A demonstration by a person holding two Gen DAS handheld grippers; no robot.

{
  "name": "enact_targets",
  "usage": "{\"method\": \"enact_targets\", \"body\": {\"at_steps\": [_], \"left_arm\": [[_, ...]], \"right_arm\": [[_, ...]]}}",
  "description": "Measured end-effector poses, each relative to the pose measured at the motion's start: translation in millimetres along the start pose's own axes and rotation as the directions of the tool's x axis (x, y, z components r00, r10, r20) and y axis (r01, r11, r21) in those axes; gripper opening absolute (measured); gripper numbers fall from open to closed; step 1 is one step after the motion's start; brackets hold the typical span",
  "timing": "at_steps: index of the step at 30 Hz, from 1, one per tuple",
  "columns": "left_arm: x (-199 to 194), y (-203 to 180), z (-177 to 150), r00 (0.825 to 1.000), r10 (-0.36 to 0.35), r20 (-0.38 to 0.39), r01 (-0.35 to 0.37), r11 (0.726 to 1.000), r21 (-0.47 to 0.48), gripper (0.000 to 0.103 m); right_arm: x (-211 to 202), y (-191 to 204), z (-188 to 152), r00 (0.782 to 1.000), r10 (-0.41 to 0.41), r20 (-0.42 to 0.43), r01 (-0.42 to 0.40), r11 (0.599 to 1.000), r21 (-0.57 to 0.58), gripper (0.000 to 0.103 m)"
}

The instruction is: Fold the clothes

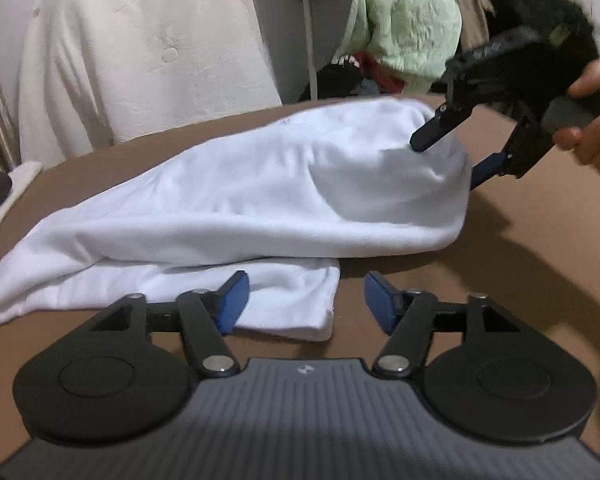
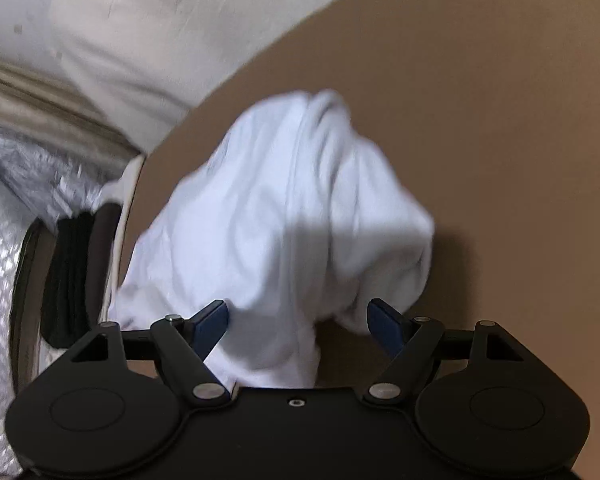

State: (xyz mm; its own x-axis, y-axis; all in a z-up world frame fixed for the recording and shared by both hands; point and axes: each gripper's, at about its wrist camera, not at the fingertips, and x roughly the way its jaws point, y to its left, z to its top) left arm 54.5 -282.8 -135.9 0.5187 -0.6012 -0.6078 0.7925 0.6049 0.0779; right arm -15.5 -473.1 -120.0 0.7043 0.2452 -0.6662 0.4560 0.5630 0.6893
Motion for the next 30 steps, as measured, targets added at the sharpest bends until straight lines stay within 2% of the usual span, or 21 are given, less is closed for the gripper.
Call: {"method": "enact_targets", "body": {"at_steps": [1,2,3,4,6,7,9,10,11,14,15,16,19,22,23,24,26,27,28,29,30], "left_arm": [[9.8,0.8,-0.7,0.999,-0.020,-0.033,0.020,1.000,-0.011,0.072],[20.4,2.6,-1.7,0.996,-0.050,-0.072,0.048,0.999,-0.026,0.078],[31.0,4.5,-2.7,0.991,-0.080,-0.109,0.075,0.996,-0.043,0.089],[41.7,6.4,-3.8,0.983,-0.110,-0.146,0.102,0.993,-0.061,0.093],[47.1,8.1,-4.1,0.989,-0.074,-0.124,0.067,0.996,-0.061,0.091],[47.1,8.9,-1.9,0.991,-0.048,-0.121,0.041,0.997,-0.061,0.083],[45.6,16.3,5.3,0.990,0.031,-0.140,-0.042,0.996,-0.075,0.012],[44.7,20.4,9.1,0.986,0.073,-0.151,-0.086,0.993,-0.082,0.006],[39.5,27.7,13.6,0.983,0.106,-0.148,-0.122,0.987,-0.105,0.006],[9.4,51.1,28.7,0.970,0.225,-0.089,-0.236,0.961,-0.145,0.006],[-6.2,57.3,34.1,0.954,0.295,-0.051,-0.299,0.946,-0.126,0.006],[-22.9,63.3,39.5,0.929,0.371,-0.007,-0.370,0.924,-0.101,0.006],[-83.9,87.6,54.0,0.831,0.534,0.154,-0.528,0.845,-0.081,0.006],[-147.1,115.8,63.1,0.788,0.559,0.259,-0.539,0.829,-0.151,0.006],[-165.7,122.0,64.6,0.776,0.562,0.287,-0.537,0.827,-0.168,0.006],[-182.5,123.7,64.9,0.754,0.578,0.313,-0.553,0.815,-0.172,0.006],[-214.5,123.6,59.3,0.691,0.626,0.361,-0.608,0.774,-0.180,0.006],[-231.8,126.1,53.6,0.659,0.652,0.374,-0.630,0.751,-0.198,0.006],[-247.1,129.1,47.1,0.638,0.676,0.369,-0.642,0.731,-0.230,0.006],[-258.7,137.8,38.9,0.627,0.698,0.346,-0.641,0.715,-0.279,0.006],[-259.3,147.5,28.0,0.618,0.729,0.294,-0.663,0.684,-0.303,0.006]], "right_arm": [[2.7,0.3,-2.6,1.000,0.006,-0.018,-0.006,1.000,0.001,0.081],[5.4,0.2,-4.4,0.999,0.015,-0.030,-0.015,1.000,0.003,0.081],[7.7,-0.8,-5.1,0.999,0.024,-0.031,-0.024,1.000,0.006,0.081],[9.6,-2.4,-5.8,0.999,0.029,-0.028,-0.029,1.000,0.008,0.081],[13.1,-7.5,-7.1,0.999,0.043,-0.027,-0.042,0.999,0.024,0.081],[13.6,-10.3,-6.9,0.998,0.053,-0.022,-0.052,0.998,0.039,0.079],[13.1,-13.3,-5.0,0.997,0.081,0.005,-0.081,0.995,0.054,0.060],[11.4,-13.6,-4.3,0.996,0.089,0.030,-0.090,0.995,0.050,0.034],[8.4,-12.3,-4.0,0.995,0.086,0.059,-0.088,0.995,0.037,0.014],[-7.0,-0.4,-4.7,0.986,0.044,0.160,-0.038,0.998,-0.043,0.014],[-13.8,4.8,-4.7,0.981,0.047,0.187,-0.035,0.997,-0.067,0.014],[-21.8,10.1,-5.6,0.975,0.056,0.214,-0.038,0.995,-0.087,0.014],[-40.5,25.9,-8.0,0.963,0.085,0.255,-0.049,0.988,-0.144,0.014],[-50.3,40.6,-10.4,0.962,0.120,0.245,-0.074,0.979,-0.190,0.014],[-50.5,46.5,-11.6,0.965,0.142,0.221,-0.096,0.974,-0.206,0.014],[-48.3,56.1,-13.5,0.970,0.166,0.178,-0.122,0.965,-0.232,0.015],[-40.7,78.1,-18.4,0.980,0.191,0.047,-0.170,0.942,-0.289,0.031],[-35.9,86.5,-22.3,0.984,0.177,-0.036,-0.179,0.934,-0.308,0.038],[-33.7,92.7,-26.5,0.985,0.152,-0.082,-0.171,0.931,-0.324,0.045],[-35.3,95.4,-31.4,0.990,0.117,-0.074,-0.135,0.933,-0.334,0.047],[-37.1,97.3,-35.4,0.994,0.088,-0.066,-0.106,0.932,-0.347,0.050]]}}
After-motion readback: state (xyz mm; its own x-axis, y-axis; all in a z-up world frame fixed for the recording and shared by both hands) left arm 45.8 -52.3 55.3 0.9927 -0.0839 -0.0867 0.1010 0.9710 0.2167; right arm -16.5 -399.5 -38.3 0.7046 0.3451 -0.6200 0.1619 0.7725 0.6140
